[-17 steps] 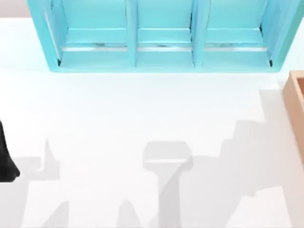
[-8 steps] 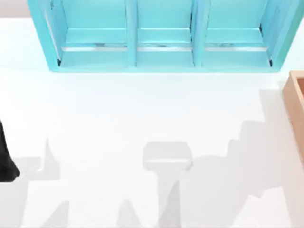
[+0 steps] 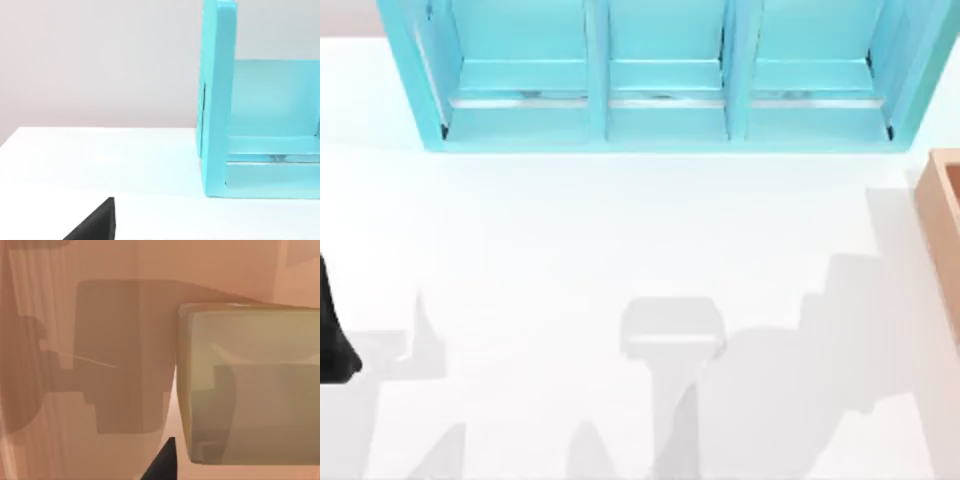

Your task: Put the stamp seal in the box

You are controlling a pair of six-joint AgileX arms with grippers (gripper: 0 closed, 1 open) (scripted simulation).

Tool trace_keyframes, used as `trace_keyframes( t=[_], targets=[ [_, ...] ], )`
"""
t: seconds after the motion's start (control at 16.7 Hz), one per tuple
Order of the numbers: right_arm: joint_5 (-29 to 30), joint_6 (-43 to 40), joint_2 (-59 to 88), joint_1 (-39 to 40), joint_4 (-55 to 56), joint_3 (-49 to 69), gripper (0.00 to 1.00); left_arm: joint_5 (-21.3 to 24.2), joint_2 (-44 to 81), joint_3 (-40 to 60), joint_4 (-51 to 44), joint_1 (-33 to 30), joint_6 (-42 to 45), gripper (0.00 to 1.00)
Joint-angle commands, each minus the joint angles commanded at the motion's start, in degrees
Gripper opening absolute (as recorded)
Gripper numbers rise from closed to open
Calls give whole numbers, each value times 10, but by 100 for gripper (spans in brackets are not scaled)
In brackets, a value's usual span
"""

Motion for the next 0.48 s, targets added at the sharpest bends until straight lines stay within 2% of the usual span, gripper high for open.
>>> trace_keyframes(
  t=[0.12, 0.48],
  targets=[
    [0, 0, 0, 0, 0, 0, 98, 0, 0, 0, 0, 0, 0, 100],
    [0, 0, 0, 0, 0, 0, 100, 0, 0, 0, 0, 0, 0, 100]
  ],
)
